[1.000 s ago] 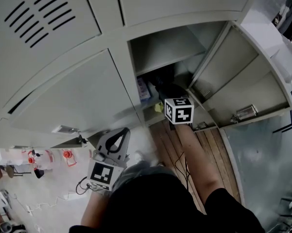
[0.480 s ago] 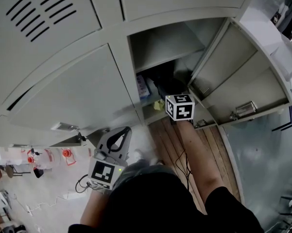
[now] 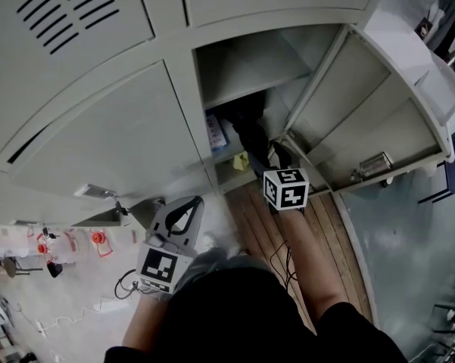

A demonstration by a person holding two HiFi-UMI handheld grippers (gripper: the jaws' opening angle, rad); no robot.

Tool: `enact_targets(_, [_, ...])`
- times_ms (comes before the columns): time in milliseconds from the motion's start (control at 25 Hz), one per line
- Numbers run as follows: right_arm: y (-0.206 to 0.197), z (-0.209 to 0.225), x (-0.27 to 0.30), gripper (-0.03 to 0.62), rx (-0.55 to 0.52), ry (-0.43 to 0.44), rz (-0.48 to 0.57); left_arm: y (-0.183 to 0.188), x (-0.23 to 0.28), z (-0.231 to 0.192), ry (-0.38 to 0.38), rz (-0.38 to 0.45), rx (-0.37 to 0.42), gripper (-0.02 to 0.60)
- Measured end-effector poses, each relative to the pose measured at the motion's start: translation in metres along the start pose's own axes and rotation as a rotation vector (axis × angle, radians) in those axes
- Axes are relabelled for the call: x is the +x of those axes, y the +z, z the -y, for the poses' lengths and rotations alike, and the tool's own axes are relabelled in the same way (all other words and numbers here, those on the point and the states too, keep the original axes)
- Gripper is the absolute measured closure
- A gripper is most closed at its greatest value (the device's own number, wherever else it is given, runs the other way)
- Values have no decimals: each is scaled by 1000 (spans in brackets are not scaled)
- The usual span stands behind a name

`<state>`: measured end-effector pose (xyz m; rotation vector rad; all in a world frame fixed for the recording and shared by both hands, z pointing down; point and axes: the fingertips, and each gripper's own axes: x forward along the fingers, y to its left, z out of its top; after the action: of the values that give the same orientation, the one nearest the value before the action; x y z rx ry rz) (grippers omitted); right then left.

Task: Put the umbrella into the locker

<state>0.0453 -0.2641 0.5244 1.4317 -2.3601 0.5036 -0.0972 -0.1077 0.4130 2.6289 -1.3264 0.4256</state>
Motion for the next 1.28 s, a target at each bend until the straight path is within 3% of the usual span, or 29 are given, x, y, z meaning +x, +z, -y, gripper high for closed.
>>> enact_targets(440, [-52, -5, -31, 295, 39, -8, -52, -1, 2, 15, -16, 0, 10, 571])
enact_targets(520, [-60, -4, -34, 374, 45, -21, -57, -2, 1, 17, -17, -1, 11, 571])
enact_targets(840, [-64, -16, -28, 522, 2, -9, -67, -7, 0, 19, -6, -13, 4, 571])
enact_targets(1280, [-54, -14, -25, 520, 37, -40, -48, -12, -3, 8, 24, -20, -4, 571])
